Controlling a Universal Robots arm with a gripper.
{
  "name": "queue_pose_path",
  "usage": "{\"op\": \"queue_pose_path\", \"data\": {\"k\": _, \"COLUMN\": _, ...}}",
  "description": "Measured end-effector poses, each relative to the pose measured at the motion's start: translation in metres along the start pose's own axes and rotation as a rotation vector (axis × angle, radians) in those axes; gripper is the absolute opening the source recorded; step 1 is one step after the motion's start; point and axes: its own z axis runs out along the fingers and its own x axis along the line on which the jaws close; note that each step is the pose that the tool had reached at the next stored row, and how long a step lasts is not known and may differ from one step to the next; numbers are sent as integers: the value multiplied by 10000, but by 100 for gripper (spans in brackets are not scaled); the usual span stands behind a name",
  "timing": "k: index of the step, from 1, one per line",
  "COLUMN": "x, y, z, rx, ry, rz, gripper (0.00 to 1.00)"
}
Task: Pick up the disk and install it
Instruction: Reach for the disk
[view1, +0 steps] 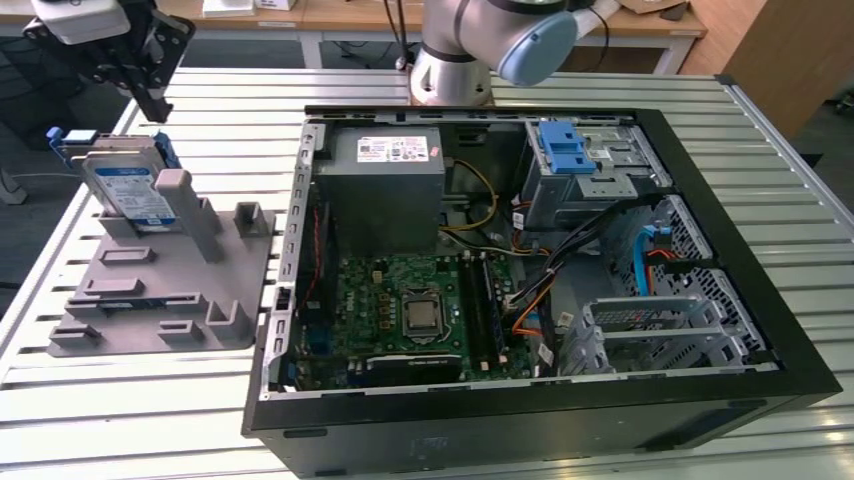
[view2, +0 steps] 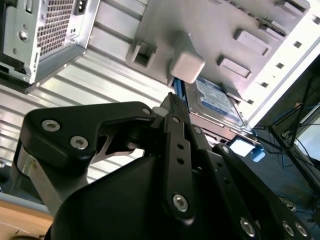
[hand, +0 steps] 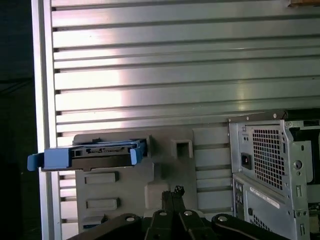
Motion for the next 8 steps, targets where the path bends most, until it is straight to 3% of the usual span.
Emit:
{"op": "queue_pose_path", "data": {"k": 6, "x": 236, "y": 27, "z": 28, "rx": 1, "ry": 13, "rz": 1, "gripper": 11}}
{"op": "queue_pose_path", "data": {"k": 8, "x": 281, "y": 34, "z": 35, "rx": 2, "ry": 22, "rz": 3, "gripper": 11}}
